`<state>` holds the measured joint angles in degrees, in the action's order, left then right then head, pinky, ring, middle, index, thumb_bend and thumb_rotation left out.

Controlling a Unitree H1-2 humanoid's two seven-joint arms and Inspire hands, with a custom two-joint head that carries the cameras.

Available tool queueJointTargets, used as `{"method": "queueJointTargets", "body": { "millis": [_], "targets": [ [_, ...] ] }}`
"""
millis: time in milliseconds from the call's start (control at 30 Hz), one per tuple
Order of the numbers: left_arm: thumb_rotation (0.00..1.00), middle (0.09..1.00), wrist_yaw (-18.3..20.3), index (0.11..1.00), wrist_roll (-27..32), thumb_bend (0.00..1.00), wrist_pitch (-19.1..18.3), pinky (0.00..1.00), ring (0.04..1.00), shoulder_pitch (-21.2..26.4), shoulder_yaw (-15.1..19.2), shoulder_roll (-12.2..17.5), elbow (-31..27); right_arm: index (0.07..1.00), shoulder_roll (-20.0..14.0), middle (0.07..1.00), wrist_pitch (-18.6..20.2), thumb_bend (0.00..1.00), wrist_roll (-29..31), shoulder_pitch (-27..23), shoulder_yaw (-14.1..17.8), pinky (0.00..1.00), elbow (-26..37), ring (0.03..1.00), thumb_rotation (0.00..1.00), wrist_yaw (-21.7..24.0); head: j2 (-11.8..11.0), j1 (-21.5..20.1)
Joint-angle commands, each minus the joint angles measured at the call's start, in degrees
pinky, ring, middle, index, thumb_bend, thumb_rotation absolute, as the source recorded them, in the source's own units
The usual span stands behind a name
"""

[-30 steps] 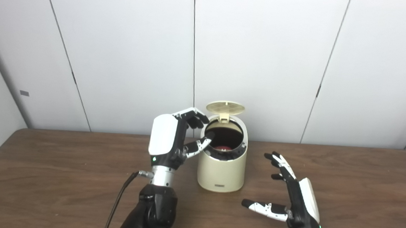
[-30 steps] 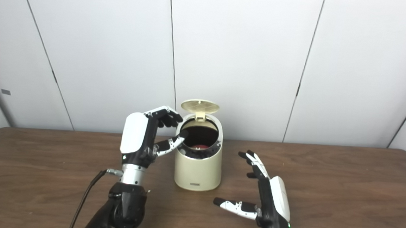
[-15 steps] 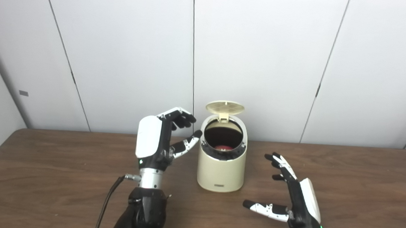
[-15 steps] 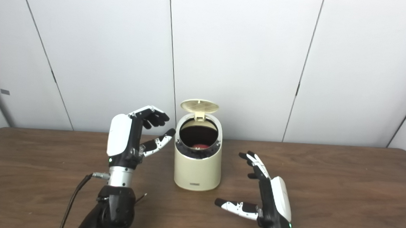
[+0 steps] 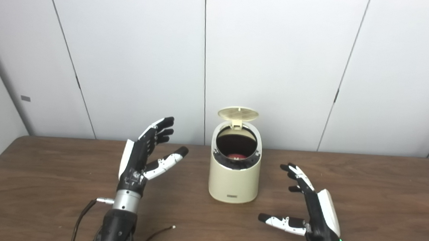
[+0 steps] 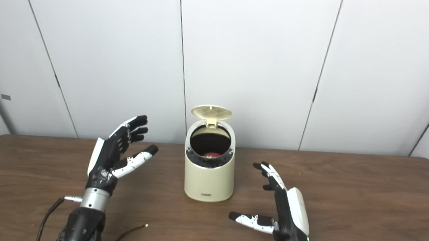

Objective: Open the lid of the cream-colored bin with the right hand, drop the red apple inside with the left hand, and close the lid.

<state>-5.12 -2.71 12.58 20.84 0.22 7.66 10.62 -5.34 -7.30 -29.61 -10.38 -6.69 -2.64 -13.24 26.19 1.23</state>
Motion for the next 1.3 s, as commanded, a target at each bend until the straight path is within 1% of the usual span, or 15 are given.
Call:
{"method": "queueJointTargets", "body": {
  "millis": [0,33,100,200,300,433,500,633,667,700,833,900,1000,1133,1267],
  "targets": [
    [0.51,0.873,1.37,0.941,1.83,0.89,3.55,0.78,0.837,1.10,0.70,0.28,0.60,0.818,-0.51,0.901,-2.29,0.74,0.06,-1.78,0.00,0.69,0.64,0.843,0.21,-0.31,0.00,0.20],
    [0.53,0.876,2.12,0.942,2.51,0.91,3.97,0.77,0.842,0.90,0.88,0.35,1.42,0.819,-0.65,0.900,-2.43,0.74,0.15,-1.76,0.02,0.69,0.51,0.840,0.21,-0.34,0.03,0.23],
    [0.53,0.873,3.44,0.926,3.37,0.92,4.91,0.77,0.842,0.72,0.92,0.32,2.87,0.817,-0.99,0.897,-2.74,0.74,0.30,-1.73,0.09,0.69,0.33,0.833,0.20,-0.40,-0.24,0.01],
    [0.48,0.878,5.21,0.905,4.27,0.89,6.85,0.78,0.844,0.61,0.55,-0.14,5.91,0.840,-0.86,0.893,-3.90,0.74,2.33,-1.69,0.57,0.70,-0.48,0.823,0.18,-0.48,-0.66,-0.28],
    [0.45,0.873,5.12,0.898,3.32,0.89,8.71,0.79,0.838,0.89,0.44,-1.02,8.43,0.883,-0.68,0.899,-5.08,0.74,4.98,-1.77,1.20,0.72,-1.35,0.816,0.16,-0.25,-0.71,-0.41],
    [0.39,0.860,5.25,0.887,2.80,0.88,9.22,0.76,0.828,0.29,0.30,-1.92,9.51,0.906,-1.92,0.899,-4.96,0.73,5.53,-2.55,1.48,0.71,-0.62,0.815,0.26,0.70,-0.41,-0.68],
    [0.35,0.847,5.33,0.875,2.70,0.89,9.02,0.74,0.816,-0.17,0.30,-2.07,9.65,0.897,-2.93,0.893,-4.27,0.74,5.41,-3.57,1.67,0.74,0.22,0.824,0.31,1.60,-0.38,-0.74],
    [0.29,0.818,5.06,0.850,1.51,0.87,9.95,0.70,0.780,-0.81,0.21,-1.99,11.04,0.883,-5.31,0.892,-3.15,0.76,6.03,-6.45,2.03,0.76,2.59,0.841,0.32,4.75,-0.52,-1.42],
    [0.27,0.806,5.13,0.839,1.39,0.85,10.18,0.69,0.771,-0.97,0.15,-1.93,11.26,0.878,-5.82,0.891,-2.99,0.75,6.06,-7.04,2.06,0.77,3.11,0.842,0.30,5.40,-0.49,-1.56],
    [0.25,0.788,5.41,0.818,1.51,0.85,10.33,0.68,0.759,-1.19,0.09,-1.85,11.38,0.861,-6.34,0.886,-2.54,0.76,5.98,-7.80,2.06,0.77,4.00,0.846,0.29,6.19,-0.60,-1.60],
    [0.22,0.769,6.26,0.799,1.57,0.83,10.31,0.69,0.760,-1.46,-0.12,-1.23,12.07,0.852,-8.37,0.887,3.49,0.74,5.75,-12.38,1.54,0.79,9.06,0.869,0.28,11.95,-0.36,-1.71],
    [0.22,0.767,6.30,0.800,1.05,0.83,9.74,0.72,0.760,-1.62,-0.26,-0.85,11.71,0.846,-9.41,0.887,4.91,0.73,5.19,-14.40,0.93,0.79,10.22,0.875,0.28,14.37,-0.36,-1.71],
    [0.20,0.757,5.84,0.796,-0.29,0.82,8.72,0.72,0.753,-2.23,-0.39,-0.07,10.64,0.858,-10.71,0.887,7.91,0.74,4.53,-17.74,0.04,0.75,11.76,0.855,0.29,18.31,-0.52,-1.47],
    [0.17,0.758,6.18,0.797,0.22,0.81,8.60,0.69,0.746,-3.52,0.14,0.39,9.79,0.866,-11.60,0.870,11.19,0.78,2.78,-21.28,-0.86,0.70,12.81,0.831,0.34,21.81,-0.86,-1.10],
    [0.17,0.769,5.22,0.802,-0.33,0.79,9.31,0.69,0.750,-4.50,0.43,0.22,10.54,0.882,-11.84,0.900,14.44,0.80,1.50,-25.03,-1.94,0.67,12.86,0.858,0.37,24.93,-1.01,-1.20]
  ]
}}
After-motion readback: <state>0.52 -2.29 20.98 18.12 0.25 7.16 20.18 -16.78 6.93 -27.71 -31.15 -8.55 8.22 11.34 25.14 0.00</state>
